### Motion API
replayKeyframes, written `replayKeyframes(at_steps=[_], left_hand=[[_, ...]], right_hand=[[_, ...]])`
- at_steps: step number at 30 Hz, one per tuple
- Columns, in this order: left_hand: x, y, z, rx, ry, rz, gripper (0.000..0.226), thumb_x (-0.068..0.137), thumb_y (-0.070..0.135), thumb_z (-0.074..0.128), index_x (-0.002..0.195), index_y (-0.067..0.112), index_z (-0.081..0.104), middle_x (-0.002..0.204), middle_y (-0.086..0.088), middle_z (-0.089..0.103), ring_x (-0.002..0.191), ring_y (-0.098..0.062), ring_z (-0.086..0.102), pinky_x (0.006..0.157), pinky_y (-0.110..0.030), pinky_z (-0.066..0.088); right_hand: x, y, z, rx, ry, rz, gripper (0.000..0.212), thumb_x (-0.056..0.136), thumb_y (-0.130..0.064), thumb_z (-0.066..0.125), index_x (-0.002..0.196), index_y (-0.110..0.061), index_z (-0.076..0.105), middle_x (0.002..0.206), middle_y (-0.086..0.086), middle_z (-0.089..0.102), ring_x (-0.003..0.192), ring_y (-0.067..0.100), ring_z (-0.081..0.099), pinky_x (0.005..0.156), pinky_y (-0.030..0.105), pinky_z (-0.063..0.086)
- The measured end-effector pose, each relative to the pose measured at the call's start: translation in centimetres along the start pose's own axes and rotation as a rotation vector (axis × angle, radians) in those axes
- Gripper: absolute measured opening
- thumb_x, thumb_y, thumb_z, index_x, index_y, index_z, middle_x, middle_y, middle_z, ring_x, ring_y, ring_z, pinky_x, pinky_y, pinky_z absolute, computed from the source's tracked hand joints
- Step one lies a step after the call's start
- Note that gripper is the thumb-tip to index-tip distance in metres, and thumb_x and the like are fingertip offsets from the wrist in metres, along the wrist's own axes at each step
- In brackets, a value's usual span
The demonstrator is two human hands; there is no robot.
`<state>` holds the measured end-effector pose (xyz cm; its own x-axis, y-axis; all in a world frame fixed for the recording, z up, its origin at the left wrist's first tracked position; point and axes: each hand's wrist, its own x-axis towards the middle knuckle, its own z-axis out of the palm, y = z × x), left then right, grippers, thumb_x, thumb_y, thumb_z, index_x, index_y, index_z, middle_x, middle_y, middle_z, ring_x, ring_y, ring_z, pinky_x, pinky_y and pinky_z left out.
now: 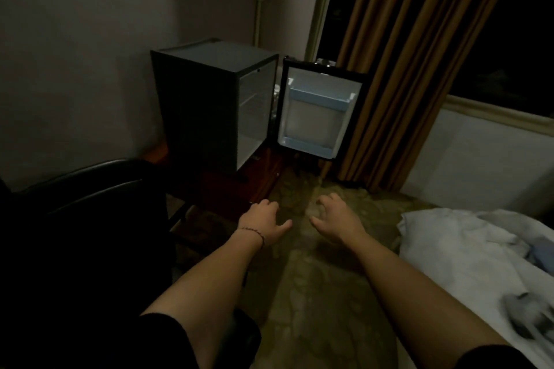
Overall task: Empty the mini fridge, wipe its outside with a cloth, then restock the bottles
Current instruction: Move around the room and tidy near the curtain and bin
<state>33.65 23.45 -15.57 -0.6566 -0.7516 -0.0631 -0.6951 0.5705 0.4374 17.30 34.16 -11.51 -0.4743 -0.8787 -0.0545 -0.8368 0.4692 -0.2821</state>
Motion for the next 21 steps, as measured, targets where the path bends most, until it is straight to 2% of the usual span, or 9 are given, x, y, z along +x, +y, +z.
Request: replayKeyframes(at_steps=[6, 10, 21], left_hand=[[13.8, 8.0, 3.6, 0.035, -0.076, 0.057, 0.054, 0.088, 0.066, 0.051, 0.123, 0.024, 0.055, 0.121, 0.000, 0.052, 0.107, -0.019, 0.053, 0.090, -0.040, 0.052], [22.6, 13.2, 5.8, 0.023, -0.089, 0.029, 0.055, 0.087, 0.067, 0.049, 0.121, 0.025, 0.055, 0.119, 0.000, 0.052, 0.106, -0.020, 0.053, 0.090, -0.042, 0.052], [45.5, 25.2, 12.9, -0.029, -0.184, 0.043, 0.059, 0.088, 0.063, 0.051, 0.129, 0.020, 0.053, 0.123, -0.002, 0.052, 0.109, -0.021, 0.053, 0.090, -0.040, 0.050]], right_hand=[[11.1, 10.8, -2.5, -0.016, -0.012, 0.043, 0.050, 0.090, -0.044, 0.063, 0.133, -0.020, 0.051, 0.131, 0.003, 0.046, 0.120, 0.026, 0.053, 0.096, 0.038, 0.048], [18.1, 18.5, -4.9, -0.066, -0.048, 0.053, 0.051, 0.092, -0.045, 0.060, 0.134, -0.017, 0.050, 0.132, 0.006, 0.045, 0.122, 0.028, 0.051, 0.097, 0.037, 0.045], [37.7, 35.9, -8.3, -0.087, -0.177, 0.062, 0.056, 0.090, -0.047, 0.061, 0.137, -0.017, 0.050, 0.133, 0.007, 0.045, 0.125, 0.028, 0.050, 0.101, 0.038, 0.045]])
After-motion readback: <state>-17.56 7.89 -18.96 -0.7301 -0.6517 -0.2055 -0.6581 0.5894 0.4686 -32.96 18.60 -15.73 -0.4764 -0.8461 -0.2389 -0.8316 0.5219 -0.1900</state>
